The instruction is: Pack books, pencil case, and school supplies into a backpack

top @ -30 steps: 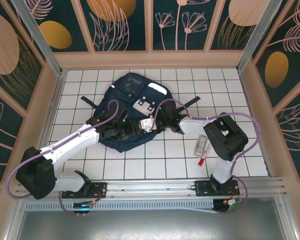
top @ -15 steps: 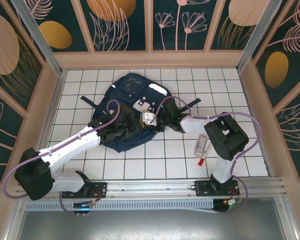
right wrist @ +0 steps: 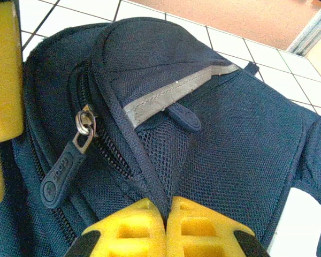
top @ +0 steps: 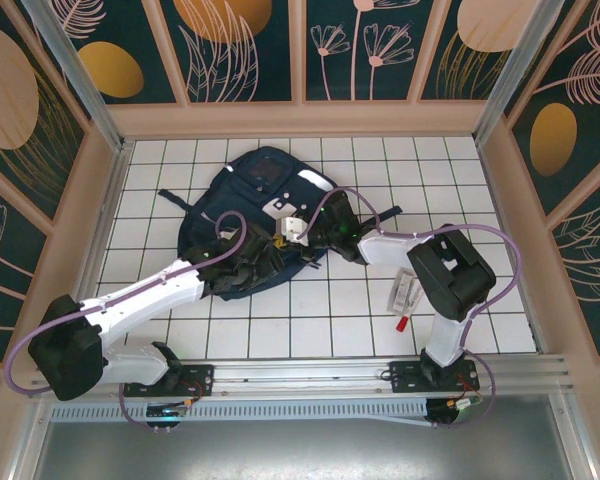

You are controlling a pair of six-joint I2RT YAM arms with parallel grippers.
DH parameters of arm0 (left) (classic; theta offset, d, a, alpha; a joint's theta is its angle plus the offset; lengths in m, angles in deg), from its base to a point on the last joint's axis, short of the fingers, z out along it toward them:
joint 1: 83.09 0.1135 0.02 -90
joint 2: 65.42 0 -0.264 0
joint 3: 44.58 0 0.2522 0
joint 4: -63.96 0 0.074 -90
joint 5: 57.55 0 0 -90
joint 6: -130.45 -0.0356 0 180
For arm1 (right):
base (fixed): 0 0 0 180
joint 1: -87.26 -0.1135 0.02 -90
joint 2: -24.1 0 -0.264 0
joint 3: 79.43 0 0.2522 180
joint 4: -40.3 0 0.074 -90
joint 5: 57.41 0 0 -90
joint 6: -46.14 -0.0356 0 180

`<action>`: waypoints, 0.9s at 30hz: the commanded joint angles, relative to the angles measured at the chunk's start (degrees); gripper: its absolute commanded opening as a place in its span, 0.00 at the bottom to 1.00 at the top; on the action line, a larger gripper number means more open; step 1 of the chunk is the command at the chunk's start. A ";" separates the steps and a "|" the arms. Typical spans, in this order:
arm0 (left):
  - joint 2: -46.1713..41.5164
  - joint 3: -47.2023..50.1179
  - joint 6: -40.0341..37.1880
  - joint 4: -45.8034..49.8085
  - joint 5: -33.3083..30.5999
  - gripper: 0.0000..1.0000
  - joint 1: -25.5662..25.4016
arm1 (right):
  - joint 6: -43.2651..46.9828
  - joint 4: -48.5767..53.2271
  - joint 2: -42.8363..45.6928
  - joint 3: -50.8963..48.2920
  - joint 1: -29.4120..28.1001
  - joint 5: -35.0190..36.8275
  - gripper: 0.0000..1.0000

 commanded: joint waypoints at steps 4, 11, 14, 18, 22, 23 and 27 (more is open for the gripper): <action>0.51 -4.84 -0.79 2.06 -6.30 0.51 0.29 | -1.06 -3.36 0.74 0.86 -1.75 -2.89 0.00; 2.70 -9.39 -0.31 4.82 -10.16 0.47 0.97 | -1.19 -3.34 0.54 0.29 -2.72 -2.49 0.00; 3.34 -10.35 1.27 7.69 -11.78 0.44 1.94 | -1.37 -3.46 0.36 0.18 -3.15 -2.11 0.00; 2.52 -11.29 3.41 10.91 -11.73 0.40 2.14 | -2.28 -4.84 -0.25 -0.43 -3.45 0.30 0.00; 1.78 -11.35 3.95 14.35 -8.78 0.43 2.11 | -4.20 -6.61 -0.73 -0.55 -3.40 0.57 0.00; 1.87 -11.00 3.84 14.69 -7.86 0.44 2.05 | -5.23 -7.57 -0.86 -0.64 -3.45 0.01 0.00; 2.42 -11.02 3.46 14.73 -7.27 0.47 2.06 | -8.10 -10.30 -1.82 -0.49 -3.86 -1.08 0.00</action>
